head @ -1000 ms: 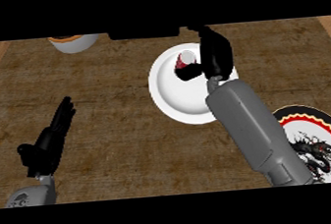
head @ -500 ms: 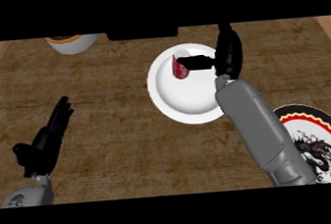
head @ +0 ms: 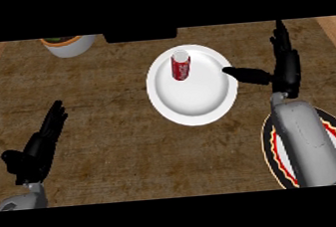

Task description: Pick the can from the plate and place it in the plate

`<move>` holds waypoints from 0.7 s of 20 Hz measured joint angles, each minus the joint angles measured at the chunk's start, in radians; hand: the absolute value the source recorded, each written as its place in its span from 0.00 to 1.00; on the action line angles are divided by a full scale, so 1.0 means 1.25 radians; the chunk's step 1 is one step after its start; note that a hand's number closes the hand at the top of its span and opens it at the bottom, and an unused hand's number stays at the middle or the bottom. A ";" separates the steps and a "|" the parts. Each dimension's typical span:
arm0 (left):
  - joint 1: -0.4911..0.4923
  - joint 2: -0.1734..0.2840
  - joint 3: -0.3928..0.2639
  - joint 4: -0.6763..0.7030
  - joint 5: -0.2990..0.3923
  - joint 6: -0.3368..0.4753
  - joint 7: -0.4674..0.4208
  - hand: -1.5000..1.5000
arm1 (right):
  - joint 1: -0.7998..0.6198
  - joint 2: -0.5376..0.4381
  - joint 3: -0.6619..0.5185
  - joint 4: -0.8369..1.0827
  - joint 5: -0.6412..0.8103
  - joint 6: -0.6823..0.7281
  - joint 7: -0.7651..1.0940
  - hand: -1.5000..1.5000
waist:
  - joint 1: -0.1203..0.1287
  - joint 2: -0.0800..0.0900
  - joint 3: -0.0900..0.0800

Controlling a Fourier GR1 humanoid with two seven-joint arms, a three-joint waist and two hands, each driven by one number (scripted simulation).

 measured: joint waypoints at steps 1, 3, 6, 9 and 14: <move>0.003 -0.007 -0.008 -0.006 -0.010 0.009 0.003 0.50 | 0.024 -0.013 -0.009 -0.014 -0.020 0.025 -0.019 0.00 | 0.000 0.000 0.000; 0.002 -0.012 -0.011 0.006 -0.015 0.009 -0.008 0.50 | 0.064 -0.048 -0.026 -0.031 -0.053 0.082 -0.055 0.00 | -0.001 0.000 0.000; -0.010 -0.008 -0.003 -0.005 -0.007 0.005 0.017 0.50 | 0.115 -0.093 -0.050 -0.039 -0.095 0.158 -0.109 0.00 | 0.000 0.000 0.000; -0.003 -0.017 -0.005 -0.003 -0.013 0.009 0.010 0.50 | 0.151 -0.129 -0.069 -0.024 -0.123 0.221 -0.162 0.00 | 0.002 0.001 0.000; -0.002 -0.018 0.002 0.011 -0.017 0.000 -0.005 0.50 | 0.189 -0.164 -0.084 0.026 -0.132 0.272 -0.237 0.00 | 0.004 0.001 -0.001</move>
